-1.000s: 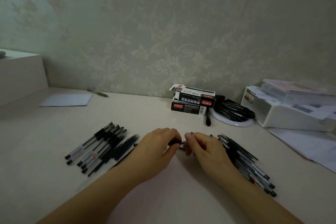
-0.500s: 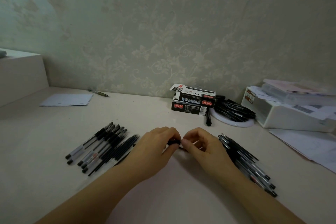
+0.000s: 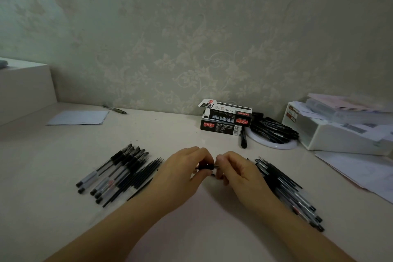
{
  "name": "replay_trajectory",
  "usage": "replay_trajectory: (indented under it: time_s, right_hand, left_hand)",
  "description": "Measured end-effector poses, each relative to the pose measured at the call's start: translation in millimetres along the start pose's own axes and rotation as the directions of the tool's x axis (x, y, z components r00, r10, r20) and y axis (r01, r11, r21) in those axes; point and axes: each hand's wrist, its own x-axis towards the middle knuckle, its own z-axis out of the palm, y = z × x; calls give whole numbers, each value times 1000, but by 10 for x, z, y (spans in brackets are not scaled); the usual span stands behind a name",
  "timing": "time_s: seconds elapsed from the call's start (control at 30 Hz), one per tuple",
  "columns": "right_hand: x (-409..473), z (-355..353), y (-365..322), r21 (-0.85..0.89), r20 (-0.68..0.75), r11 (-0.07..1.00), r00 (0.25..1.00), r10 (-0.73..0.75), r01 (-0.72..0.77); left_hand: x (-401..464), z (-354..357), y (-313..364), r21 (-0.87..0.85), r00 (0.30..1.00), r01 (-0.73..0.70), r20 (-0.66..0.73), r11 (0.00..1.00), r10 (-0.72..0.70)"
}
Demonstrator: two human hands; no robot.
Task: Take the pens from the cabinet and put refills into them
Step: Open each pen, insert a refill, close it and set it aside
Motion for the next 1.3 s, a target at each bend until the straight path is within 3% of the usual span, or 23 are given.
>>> replay_trajectory:
  time_s: [0.37,0.47,0.57,0.63,0.7,1.0,1.3]
  right_hand:
    - [10,-2,16,20,34,999,999,28,-29]
    - [0,25,5,7,-39,999,999,35,-35]
    - [22,10,41,-256,-131,966,990,-59,24]
    - [26,10,67,-506,-54,860,992,-114,72]
    - [21,33,112,-595,20,799,995,-100,93]
    - [22,-39,76,-490,-32,865,990,-136,103]
    - [36,-28,80,-495,7,851,980,-200,177]
  left_hand:
    - [33,-58,35,-37,999,-11,-49,999,9]
    - [26,-55,10,-15,997,25,-67,1000,-26]
    - [20,-49,-60,4,989,113,-91,994,-112]
    - [16,-48,-105,7,982,170,-88,985,-169]
    - [11,-45,-128,11,979,189,-74,982,-188]
    - [-7,-67,-149,38,977,213,-25,976,-212]
    - [3,-71,-143,47,984,175,12,984,-175]
